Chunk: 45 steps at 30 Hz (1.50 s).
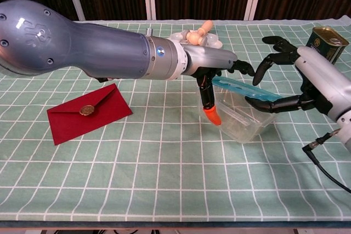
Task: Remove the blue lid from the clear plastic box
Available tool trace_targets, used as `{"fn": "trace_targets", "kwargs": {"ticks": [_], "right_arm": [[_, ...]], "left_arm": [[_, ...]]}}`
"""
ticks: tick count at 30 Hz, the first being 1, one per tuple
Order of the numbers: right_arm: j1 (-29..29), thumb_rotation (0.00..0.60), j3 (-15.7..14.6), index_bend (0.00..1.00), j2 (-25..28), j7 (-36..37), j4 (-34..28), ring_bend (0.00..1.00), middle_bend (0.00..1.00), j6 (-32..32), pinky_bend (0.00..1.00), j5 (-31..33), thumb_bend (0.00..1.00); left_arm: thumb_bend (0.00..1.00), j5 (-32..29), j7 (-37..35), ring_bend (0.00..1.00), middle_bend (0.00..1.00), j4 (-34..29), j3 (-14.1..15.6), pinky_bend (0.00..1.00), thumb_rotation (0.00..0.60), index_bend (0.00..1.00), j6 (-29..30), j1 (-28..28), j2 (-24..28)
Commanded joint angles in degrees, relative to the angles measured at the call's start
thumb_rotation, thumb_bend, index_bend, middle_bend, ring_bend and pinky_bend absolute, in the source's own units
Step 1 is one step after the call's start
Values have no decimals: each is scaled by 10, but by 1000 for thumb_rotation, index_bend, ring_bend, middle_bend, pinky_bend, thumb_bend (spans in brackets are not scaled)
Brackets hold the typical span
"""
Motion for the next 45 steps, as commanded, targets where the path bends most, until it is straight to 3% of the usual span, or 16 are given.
{"fn": "trace_targets", "kwargs": {"ticks": [1,5,10,13,31,35,45], "right_arm": [[-1,600,-1,536,-1,-2,-2,0,74,-2,0,3,343],[-1,600,-1,578,-4,-5,0,0,89,-6,0,6,370],[-1,600,2,697,-4,-7,0,0,114,-8,0,10,540],[-1,600,3,726,-2,-7,-1,0,117,-9,0,10,581],[3,600,6,754,-3,16,10,0,133,-2,0,-8,609],[12,600,22,755,-7,13,9,0,138,-3,0,-5,609],[42,600,95,757,17,-17,3,0,145,-19,0,31,609]], "left_arm": [[0,-5,2,0,0,-4,1,98,600,0,2,-1,0],[0,-7,5,0,0,-8,2,98,600,0,6,-1,0],[0,-4,6,0,0,-17,2,98,600,0,15,2,5],[0,-2,4,0,0,-24,1,95,600,0,22,7,10],[0,61,-20,0,0,-110,4,82,600,0,90,72,90],[0,78,-27,0,0,-128,5,82,600,0,104,87,108],[0,121,-45,0,0,-177,15,82,600,0,157,141,162]]}}
